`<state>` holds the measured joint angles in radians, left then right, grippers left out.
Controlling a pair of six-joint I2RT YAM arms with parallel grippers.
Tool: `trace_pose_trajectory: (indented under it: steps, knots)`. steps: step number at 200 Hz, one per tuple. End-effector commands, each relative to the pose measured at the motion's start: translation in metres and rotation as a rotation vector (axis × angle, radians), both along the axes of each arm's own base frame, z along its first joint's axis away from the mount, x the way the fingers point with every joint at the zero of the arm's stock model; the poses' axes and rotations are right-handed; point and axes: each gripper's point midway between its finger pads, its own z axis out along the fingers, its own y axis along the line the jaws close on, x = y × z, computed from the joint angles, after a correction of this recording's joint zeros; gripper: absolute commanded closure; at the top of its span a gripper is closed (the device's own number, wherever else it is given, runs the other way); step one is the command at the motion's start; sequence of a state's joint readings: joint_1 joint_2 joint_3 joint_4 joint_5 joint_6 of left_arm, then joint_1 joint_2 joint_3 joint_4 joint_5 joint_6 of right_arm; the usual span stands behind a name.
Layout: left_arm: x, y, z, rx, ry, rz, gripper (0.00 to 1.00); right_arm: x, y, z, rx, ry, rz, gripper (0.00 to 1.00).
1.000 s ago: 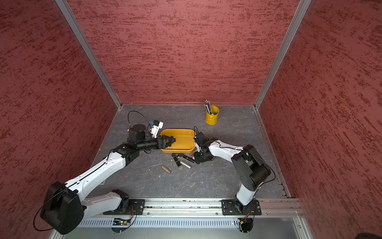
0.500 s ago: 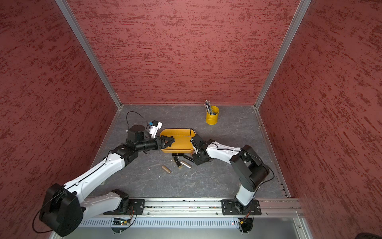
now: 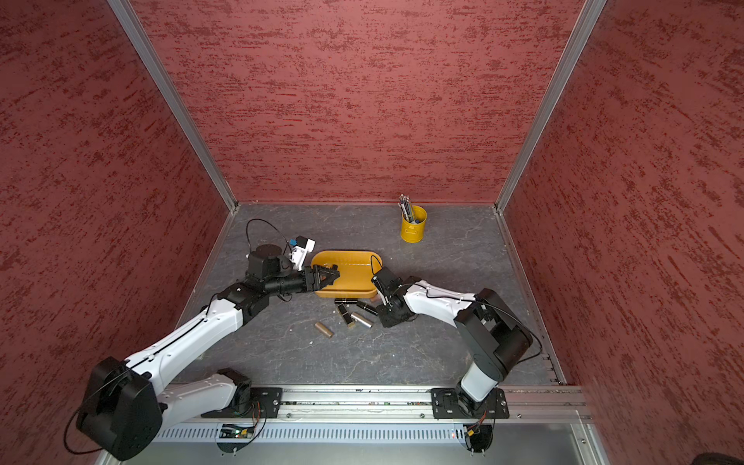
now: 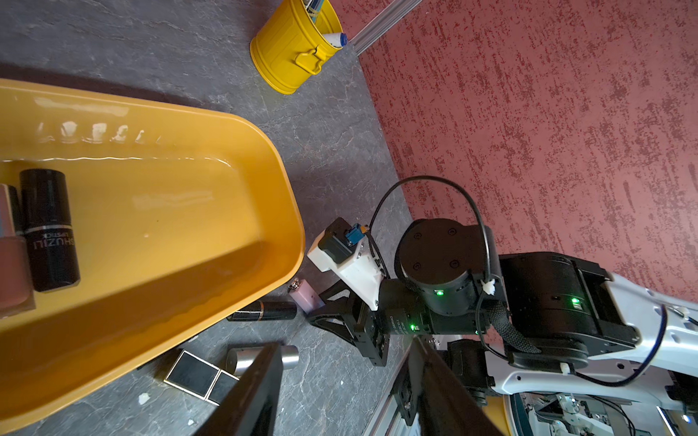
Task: Put the lipstick into the storage box
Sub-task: Pick up the lipstick at the center of the board.
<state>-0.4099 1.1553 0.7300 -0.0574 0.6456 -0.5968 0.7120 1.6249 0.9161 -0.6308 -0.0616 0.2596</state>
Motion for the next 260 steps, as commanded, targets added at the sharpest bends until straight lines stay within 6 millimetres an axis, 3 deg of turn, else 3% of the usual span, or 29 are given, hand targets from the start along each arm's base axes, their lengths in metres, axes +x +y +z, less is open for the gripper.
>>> trace_pose_trajectory:
  steps: [1, 38, 65, 123, 148, 203, 260]
  knots:
    - [-0.002, 0.0, 0.008, -0.041, -0.018, -0.005, 0.42, -0.006, -0.003, 0.012, 0.015, -0.007, -0.024, 0.81]
    - [-0.003, -0.005, 0.015, -0.102, -0.025, -0.017, 0.42, -0.006, -0.007, 0.038, 0.054, -0.056, -0.053, 0.82]
    - [-0.003, -0.01, 0.028, -0.172, -0.043, -0.041, 0.39, -0.005, -0.002, 0.079, 0.169, -0.12, -0.065, 0.82]
    - [-0.013, -0.028, 0.051, -0.311, -0.08, -0.13, 0.24, -0.013, 0.046, 0.171, 0.615, -0.18, 0.059, 0.81]
    - [-0.02, -0.04, 0.062, -0.335, -0.122, -0.185, 0.19, -0.014, 0.063, 0.202, 0.756, -0.186, 0.108, 0.81]
    - [-0.032, -0.059, 0.077, -0.361, -0.16, -0.252, 0.18, -0.015, 0.084, 0.255, 1.012, -0.202, 0.182, 0.8]
    - [-0.04, -0.061, 0.093, -0.384, -0.194, -0.271, 0.2, -0.013, 0.089, 0.275, 1.109, -0.217, 0.193, 0.8]
